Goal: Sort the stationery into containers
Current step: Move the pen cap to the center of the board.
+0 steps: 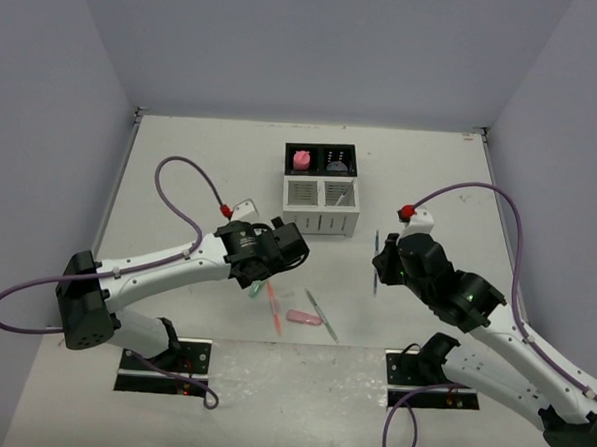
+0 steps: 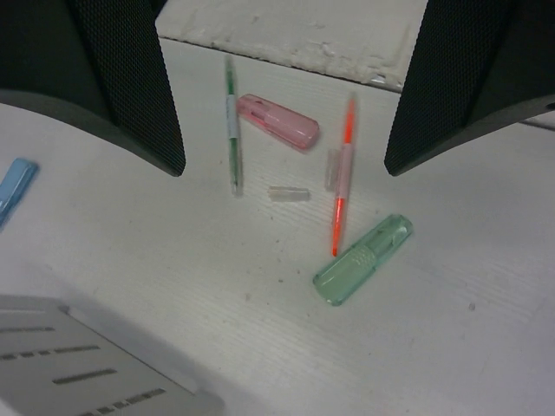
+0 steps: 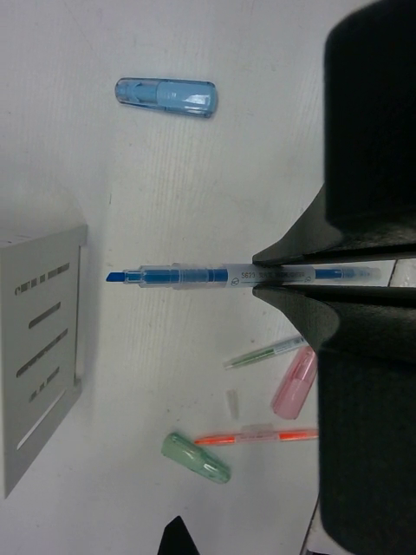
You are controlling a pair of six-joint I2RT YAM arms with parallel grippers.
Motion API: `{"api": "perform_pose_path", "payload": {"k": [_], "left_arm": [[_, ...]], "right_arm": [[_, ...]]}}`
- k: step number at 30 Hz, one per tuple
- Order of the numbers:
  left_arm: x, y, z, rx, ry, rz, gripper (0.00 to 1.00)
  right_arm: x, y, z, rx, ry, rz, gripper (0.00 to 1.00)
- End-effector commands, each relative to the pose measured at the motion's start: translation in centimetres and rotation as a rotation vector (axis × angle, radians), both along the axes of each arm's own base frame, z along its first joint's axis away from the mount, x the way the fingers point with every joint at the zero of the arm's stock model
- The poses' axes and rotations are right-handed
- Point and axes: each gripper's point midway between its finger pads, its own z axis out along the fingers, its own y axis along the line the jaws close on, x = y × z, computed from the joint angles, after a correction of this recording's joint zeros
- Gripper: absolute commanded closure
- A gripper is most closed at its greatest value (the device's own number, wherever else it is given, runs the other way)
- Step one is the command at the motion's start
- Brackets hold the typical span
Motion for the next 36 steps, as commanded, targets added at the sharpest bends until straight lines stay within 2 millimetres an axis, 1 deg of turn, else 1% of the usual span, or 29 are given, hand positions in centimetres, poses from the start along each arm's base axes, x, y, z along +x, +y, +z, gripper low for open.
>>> {"api": "perform_pose_path", "payload": {"k": [1,4,6,8,11,12,13,14,15,16,19,22,25,30,34,35,36], "left_arm": [[-0.1,0.9,0.0,-0.202,0.009,0.395,0.00],[-1.0,1.9,-1.0,-0.187,0.061,0.543,0.00],[-1.3,1.5,-2.4,-0.203,0.094,0.637,0.02],[-0.9,0.0,-3.5,-0.254,0.119,0.659,0.07],[-0.8,-1.3,-4.9,-0.237,0.166,0.706,0.08],[-0.7,-1.4,-5.1,-0.239,0.169,0.721,0.08],[-0.5,-1.8,-5.0,-0.236,0.169,0.737,0.14],[-0.2,-2.3,-4.8,-0.242,0.166,0.738,0.21],[0.0,-2.7,-4.8,-0.246,0.169,0.728,0.25],[0.2,-3.2,-4.9,-0.251,0.171,0.719,0.27],[1.0,-4.6,-5.2,-0.239,0.173,0.707,0.28],[1.0,-5.0,-5.6,-0.214,0.189,0.703,0.28],[0.6,-5.3,-6.7,-0.211,0.217,0.704,0.29],[1.3,-6.3,-7.3,-0.231,0.205,0.671,0.33],[2.6,-6.5,-7.1,-0.159,0.161,0.539,0.32],[2.6,-6.1,-7.2,-0.124,0.160,0.511,0.31],[3.0,-5.9,-6.8,-0.103,0.139,0.485,0.30]], "right_arm": [[0.8,0.0,0.4,0.018,-0.041,-0.028,1.00],[0.9,-0.1,0.8,0.032,-0.060,-0.038,1.00],[1.1,-0.4,1.1,0.030,-0.073,-0.051,1.00],[1.2,-0.6,1.3,0.031,-0.083,-0.059,1.00],[1.1,-0.7,1.5,0.039,-0.092,-0.061,1.00],[1.0,-0.7,1.6,0.045,-0.096,-0.060,1.00],[0.9,-0.8,1.8,0.054,-0.100,-0.059,1.00],[0.8,-0.8,1.9,0.063,-0.103,-0.057,1.00],[0.7,-0.8,2.1,0.074,-0.109,-0.054,1.00],[0.6,-0.8,2.2,0.080,-0.112,-0.051,1.00],[0.4,-0.8,2.5,0.095,-0.120,-0.045,1.00],[0.2,-1.0,2.8,0.105,-0.128,-0.043,1.00],[0.0,-1.2,3.2,0.121,-0.142,-0.047,1.00],[-0.1,-1.1,3.2,0.123,-0.139,-0.039,1.00],[-0.2,-1.0,3.3,0.127,-0.139,-0.032,1.00],[-0.2,-1.0,3.3,0.128,-0.140,-0.031,1.00],[-0.2,-1.0,3.4,0.128,-0.141,-0.031,1.00]]}}
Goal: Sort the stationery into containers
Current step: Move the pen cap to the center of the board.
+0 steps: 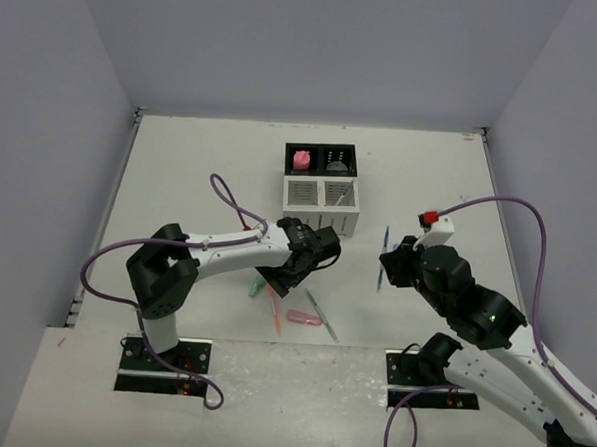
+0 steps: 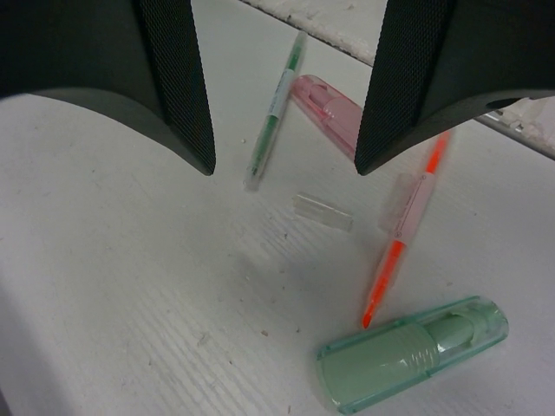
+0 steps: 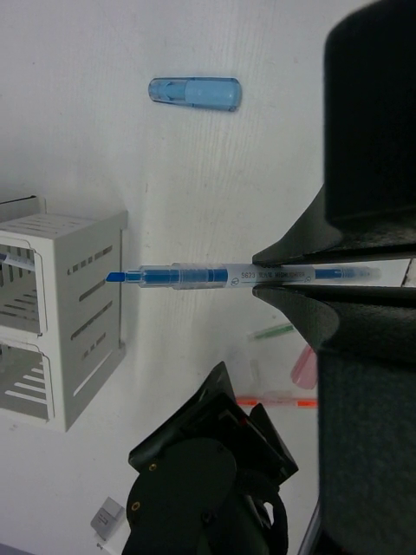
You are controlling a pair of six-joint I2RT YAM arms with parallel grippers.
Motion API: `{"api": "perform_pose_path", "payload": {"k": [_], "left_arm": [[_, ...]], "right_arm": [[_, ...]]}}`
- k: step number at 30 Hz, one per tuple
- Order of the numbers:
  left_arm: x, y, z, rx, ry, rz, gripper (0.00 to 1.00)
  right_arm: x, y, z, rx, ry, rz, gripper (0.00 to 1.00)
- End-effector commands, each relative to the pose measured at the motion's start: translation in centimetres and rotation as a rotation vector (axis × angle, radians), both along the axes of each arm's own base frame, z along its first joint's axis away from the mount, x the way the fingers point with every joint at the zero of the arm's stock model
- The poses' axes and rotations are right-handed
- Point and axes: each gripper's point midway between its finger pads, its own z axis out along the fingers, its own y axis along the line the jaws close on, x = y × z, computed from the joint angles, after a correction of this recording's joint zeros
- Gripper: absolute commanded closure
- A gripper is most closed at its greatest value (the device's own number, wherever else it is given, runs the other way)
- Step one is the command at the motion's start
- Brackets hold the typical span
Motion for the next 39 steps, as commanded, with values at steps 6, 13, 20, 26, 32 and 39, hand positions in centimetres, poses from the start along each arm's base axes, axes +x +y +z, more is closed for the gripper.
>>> {"api": "perform_pose_path", "payload": {"k": [6,13,20,26,32,39], "left_arm": [[4.5,0.1,3.6,0.029,-0.224,-0.101,0.26],[4.6,-0.9,2.4,0.069,-0.239,-0.478,0.23],[3.3,1.0,0.7,0.168,-0.134,-0.511,0.28],[2.2,0.8,-1.5,0.161,-0.081,-0.559,0.31],[1.3,0.7,-2.5,0.128,-0.069,-0.554,0.35],[0.6,0.1,-3.6,0.117,-0.050,-0.581,0.38]], "right_arm": [[0.2,-0.2,0.7,0.017,-0.021,-0.016,1.00],[0.1,-0.9,1.2,0.027,-0.040,-0.042,1.00],[0.3,-1.0,0.9,0.013,-0.032,-0.056,1.00],[0.4,-0.7,0.5,0.002,-0.017,-0.045,1.00],[0.4,-0.6,0.4,0.001,-0.014,-0.043,1.00],[0.5,-0.5,0.4,-0.002,-0.013,-0.042,1.00]]}}
